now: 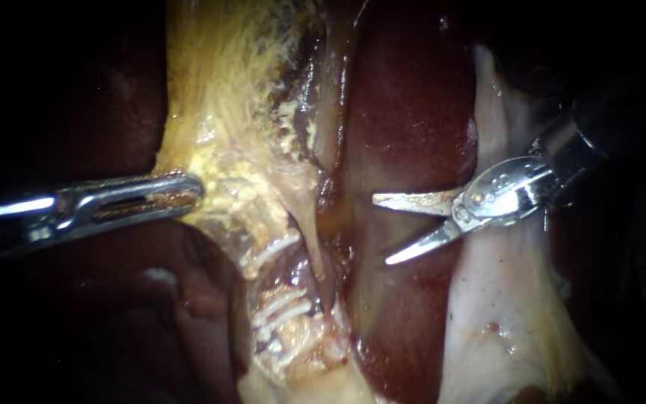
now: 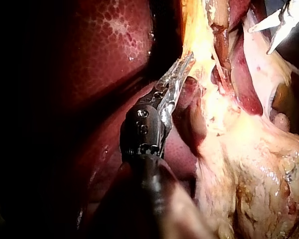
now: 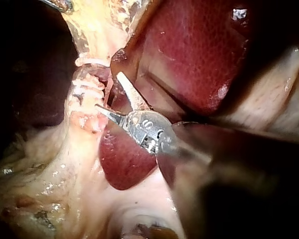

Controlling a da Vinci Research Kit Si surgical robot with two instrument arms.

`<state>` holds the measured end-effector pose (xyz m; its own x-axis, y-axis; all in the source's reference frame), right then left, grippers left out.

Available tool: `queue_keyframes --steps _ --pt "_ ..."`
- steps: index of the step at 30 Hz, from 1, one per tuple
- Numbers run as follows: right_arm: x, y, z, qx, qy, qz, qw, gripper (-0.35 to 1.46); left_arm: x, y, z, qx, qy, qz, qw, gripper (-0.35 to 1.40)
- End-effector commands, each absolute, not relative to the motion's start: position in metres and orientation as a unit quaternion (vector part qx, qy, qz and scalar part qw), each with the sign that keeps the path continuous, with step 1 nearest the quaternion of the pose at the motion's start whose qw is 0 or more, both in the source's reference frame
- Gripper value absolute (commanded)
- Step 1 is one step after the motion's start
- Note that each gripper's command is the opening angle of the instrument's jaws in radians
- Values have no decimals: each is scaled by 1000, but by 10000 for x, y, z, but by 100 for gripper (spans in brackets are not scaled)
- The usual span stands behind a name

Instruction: Go back from the cut left tube

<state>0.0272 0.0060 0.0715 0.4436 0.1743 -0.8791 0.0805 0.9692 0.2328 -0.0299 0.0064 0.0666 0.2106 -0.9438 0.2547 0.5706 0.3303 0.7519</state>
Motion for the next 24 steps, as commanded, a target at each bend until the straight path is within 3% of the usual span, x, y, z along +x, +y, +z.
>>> queue_keyframes --steps 1,15,24 --pt "273 58 716 123 527 30 841 143 -303 65 670 260 -360 -517 732 -35" --pt "271 60 717 127 525 39 841 143 -349 79 685 267 -377 -518 720 -35" --pt "268 62 716 129 523 45 841 143 -356 80 686 269 -377 -518 719 -35"
